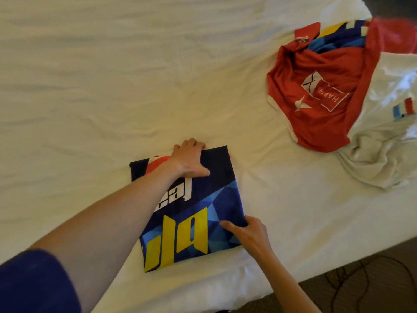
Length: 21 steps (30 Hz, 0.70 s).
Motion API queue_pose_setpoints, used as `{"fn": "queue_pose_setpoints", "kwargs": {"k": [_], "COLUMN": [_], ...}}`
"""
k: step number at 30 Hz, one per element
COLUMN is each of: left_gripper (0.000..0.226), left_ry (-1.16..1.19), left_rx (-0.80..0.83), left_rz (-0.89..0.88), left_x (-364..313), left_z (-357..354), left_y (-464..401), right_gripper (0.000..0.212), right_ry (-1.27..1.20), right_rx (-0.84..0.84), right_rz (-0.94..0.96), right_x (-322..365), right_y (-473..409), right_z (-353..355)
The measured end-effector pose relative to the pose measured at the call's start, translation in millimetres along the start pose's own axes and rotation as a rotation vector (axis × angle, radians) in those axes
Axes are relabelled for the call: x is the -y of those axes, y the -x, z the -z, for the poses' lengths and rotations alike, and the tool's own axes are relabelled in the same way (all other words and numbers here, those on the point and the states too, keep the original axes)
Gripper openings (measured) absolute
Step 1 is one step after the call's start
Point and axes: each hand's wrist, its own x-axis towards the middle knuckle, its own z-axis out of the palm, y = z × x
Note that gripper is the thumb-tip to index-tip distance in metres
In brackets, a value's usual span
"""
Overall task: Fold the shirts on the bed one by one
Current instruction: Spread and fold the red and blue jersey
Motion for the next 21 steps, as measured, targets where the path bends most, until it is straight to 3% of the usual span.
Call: {"fn": "queue_pose_setpoints", "kwargs": {"k": [3,5,9,12,15,18,21], "left_gripper": [0.08,0.072,0.027,0.019,0.015,0.013,0.014], "left_ry": [-0.033,-0.057,0.087,0.224,0.529,0.825,1.036], "left_rx": [0.216,0.311,0.363,0.282,0.148,0.023,-0.081], "left_rz": [0.06,0.062,0.05,0.006,-0.047,-0.126,-0.231], "left_x": [-10.9,-15.1,-20.0,-27.5,-45.6,-74.2,-92.7], "left_z": [16.8,21.3,13.7,14.7,35.0,74.5,118.5], "left_y": [-18.9,-22.6,-27.4,-26.1,-23.5,-17.6,-3.1], "right_gripper": [0.043,0.036,0.025,0.021,0.021,0.03,0.034], "right_ry": [0.009,0.004,-0.166,-0.58,-1.097,-1.342,-1.292], "right_rx": [0.076,0.118,0.099,0.029,-0.074,-0.101,-0.077], "right_rz": [-0.027,-0.027,-0.006,-0.099,-0.157,0.079,0.408], "right_x": [-6.0,-8.2,-17.1,-13.8,0.3,28.2,63.4], "right_y": [-2.5,-3.4,1.2,4.6,4.1,4.5,15.2], "right_z": [3.7,6.3,7.1,14.8,38.1,77.5,117.5]}}
